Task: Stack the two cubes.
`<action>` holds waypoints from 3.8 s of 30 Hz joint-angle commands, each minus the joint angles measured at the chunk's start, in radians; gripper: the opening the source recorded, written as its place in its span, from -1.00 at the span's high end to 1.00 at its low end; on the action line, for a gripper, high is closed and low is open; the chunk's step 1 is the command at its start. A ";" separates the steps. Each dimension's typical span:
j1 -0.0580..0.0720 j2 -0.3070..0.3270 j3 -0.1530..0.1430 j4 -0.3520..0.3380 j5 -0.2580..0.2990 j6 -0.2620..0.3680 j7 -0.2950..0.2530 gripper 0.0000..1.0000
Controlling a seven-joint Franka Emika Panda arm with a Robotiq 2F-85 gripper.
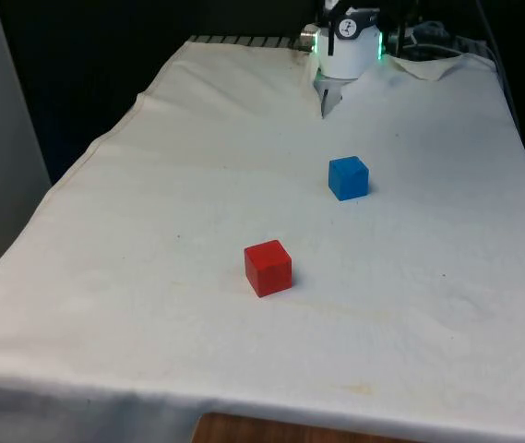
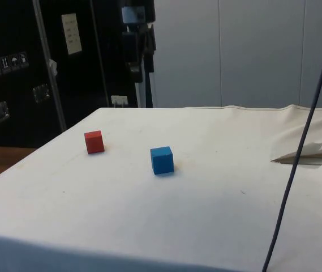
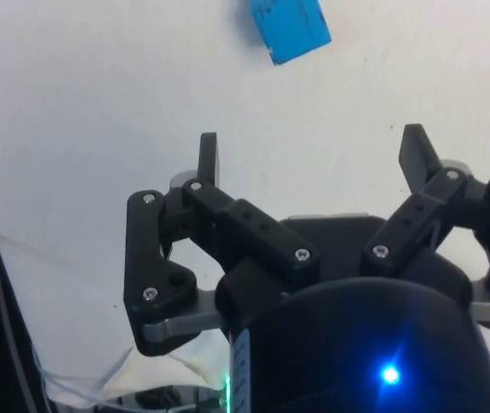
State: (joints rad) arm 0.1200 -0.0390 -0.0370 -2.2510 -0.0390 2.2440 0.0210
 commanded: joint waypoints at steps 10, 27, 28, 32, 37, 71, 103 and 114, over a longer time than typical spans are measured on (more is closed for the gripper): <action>0.000 0.022 0.006 -0.074 -0.006 0.124 -0.012 -1.00; -0.008 0.104 -0.002 -0.141 0.002 0.273 -0.045 -1.00; -0.008 0.109 -0.002 -0.144 0.003 0.280 -0.046 -1.00; -0.014 0.136 -0.004 -0.154 0.008 0.313 -0.055 -1.00; -0.017 0.162 -0.012 -0.158 0.009 0.346 -0.072 -1.00; -0.030 0.373 -0.005 -0.171 0.018 0.589 -0.286 -1.00; -0.023 0.333 -0.021 -0.151 0.005 0.532 -0.323 0.99; -0.026 0.311 -0.024 -0.088 0.007 0.455 -0.325 0.99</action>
State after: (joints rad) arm 0.0970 0.2750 -0.0650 -2.3370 -0.0390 2.7040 -0.2970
